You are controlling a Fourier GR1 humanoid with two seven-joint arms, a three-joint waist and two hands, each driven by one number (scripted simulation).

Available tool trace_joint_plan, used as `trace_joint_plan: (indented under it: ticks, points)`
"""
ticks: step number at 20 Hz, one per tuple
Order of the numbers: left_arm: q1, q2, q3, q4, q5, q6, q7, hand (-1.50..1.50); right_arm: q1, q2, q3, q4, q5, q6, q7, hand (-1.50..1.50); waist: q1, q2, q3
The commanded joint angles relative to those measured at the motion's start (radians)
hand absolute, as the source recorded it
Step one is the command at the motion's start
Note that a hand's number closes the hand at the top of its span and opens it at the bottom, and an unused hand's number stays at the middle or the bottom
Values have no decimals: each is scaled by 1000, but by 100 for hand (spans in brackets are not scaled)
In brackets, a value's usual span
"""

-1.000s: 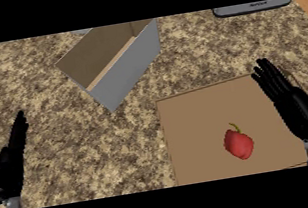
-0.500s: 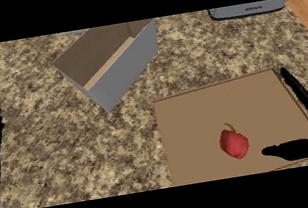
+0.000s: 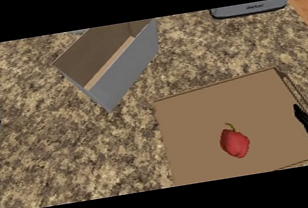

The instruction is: Pick the bell pepper from the tray and place it in the cardboard box

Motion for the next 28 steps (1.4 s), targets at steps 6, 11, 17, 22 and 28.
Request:
trace_joint_plan:
  ticks: [6,11,17,22,28]
  points:
    - [-34,-11,-5,0,-21,-9,9,0,-24,-270,13,-118,301,68,389,-150,18,4,-4]
    - [-9,-18,4,25,-28,-12,-38,0,-83,-345,91,-283,372,273,691,-150,29,5,-5]
    - [-34,-7,16,-11,-30,-33,25,0,-266,-278,186,-257,401,509,942,-150,38,5,0]
    - [-46,-28,47,58,-49,-45,-23,0,-364,-142,231,-260,450,619,1107,-150,18,3,0]
    - [-29,-80,25,-47,-107,-21,64,0,-400,-82,200,-78,508,673,977,-150,16,2,1]
